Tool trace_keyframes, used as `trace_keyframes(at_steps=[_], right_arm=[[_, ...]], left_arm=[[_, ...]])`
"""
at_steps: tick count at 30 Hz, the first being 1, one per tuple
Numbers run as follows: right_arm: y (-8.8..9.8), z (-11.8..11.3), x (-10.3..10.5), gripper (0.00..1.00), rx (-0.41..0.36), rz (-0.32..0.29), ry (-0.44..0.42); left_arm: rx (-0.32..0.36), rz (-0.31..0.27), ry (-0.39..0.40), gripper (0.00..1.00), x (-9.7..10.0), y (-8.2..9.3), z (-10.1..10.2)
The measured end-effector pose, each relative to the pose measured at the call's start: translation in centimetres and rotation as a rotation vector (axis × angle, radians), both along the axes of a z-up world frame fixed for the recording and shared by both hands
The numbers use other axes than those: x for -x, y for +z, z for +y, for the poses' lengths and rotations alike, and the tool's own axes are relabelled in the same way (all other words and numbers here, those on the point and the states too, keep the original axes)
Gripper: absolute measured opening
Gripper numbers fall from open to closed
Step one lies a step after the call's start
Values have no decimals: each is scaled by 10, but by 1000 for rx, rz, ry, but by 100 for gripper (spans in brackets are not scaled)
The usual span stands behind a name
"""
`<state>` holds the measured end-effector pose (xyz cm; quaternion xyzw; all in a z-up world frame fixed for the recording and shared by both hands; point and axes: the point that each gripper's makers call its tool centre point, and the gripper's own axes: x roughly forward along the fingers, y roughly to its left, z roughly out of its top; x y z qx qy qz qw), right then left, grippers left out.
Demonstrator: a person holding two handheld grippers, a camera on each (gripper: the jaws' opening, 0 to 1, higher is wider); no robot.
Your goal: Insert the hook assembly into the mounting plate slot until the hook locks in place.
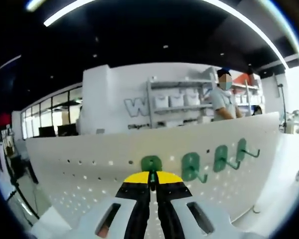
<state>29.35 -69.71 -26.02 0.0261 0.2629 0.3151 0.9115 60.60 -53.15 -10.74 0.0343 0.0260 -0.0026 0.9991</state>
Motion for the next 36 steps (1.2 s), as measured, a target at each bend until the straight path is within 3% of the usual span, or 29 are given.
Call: trace_keyframes(at_steps=[2,6,20,31,36], right_arm=[[1,0,0,13,-1,-2,-2],[1,-1,-2,13,-3,-2,-7],[3,3,-2,13,6,-17,8],[9,6,0,13,9,-38,12],[12,7,2,13,18,-51,19]], left_arm=[[19,7,8,2,-3,-3,-1],[-13,20,8,2,-4,-1,-1],[5,26,-19,4,16,2,-1],[16,56,-51,14,29,0,-4],[24,66,-94,27,42,1,-10]])
